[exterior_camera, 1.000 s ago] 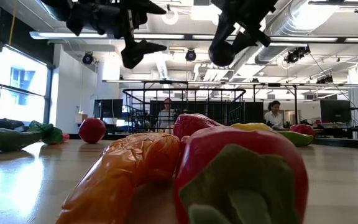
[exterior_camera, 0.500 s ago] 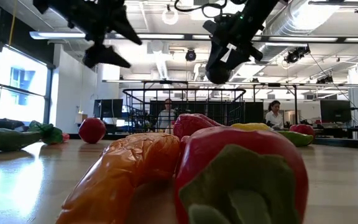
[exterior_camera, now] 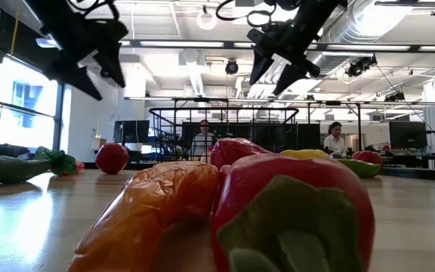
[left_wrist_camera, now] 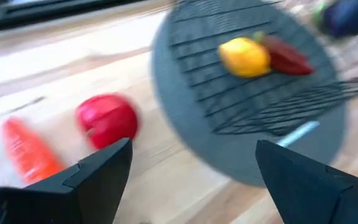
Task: Build produce basket
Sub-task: Put the top carrot into the wire basket
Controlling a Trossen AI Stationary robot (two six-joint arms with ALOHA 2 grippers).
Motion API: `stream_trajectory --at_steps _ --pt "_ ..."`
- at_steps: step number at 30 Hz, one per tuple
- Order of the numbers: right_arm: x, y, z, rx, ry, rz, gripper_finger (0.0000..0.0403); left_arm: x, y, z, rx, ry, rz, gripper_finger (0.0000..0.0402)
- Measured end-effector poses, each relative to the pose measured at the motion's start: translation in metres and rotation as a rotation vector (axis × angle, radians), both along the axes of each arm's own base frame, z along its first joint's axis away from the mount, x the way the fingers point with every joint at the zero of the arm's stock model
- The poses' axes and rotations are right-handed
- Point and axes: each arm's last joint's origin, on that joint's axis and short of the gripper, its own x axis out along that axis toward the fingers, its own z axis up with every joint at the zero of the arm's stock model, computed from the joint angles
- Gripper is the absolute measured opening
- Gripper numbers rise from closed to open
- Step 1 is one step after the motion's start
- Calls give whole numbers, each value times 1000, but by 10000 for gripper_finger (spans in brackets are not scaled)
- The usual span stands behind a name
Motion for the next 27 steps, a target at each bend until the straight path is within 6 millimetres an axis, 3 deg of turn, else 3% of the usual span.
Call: stream_trajectory --at_steps 7,15,27 --pt "0 -2 0 6 -1 19 397 -15 4 -8 -36 104 179 333" --pt "1 0 0 33 -3 78 394 -24 18 -21 -85 272 312 333" --pt "1 1 0 62 -14 85 394 -21 42 -38 -245 349 382 333"
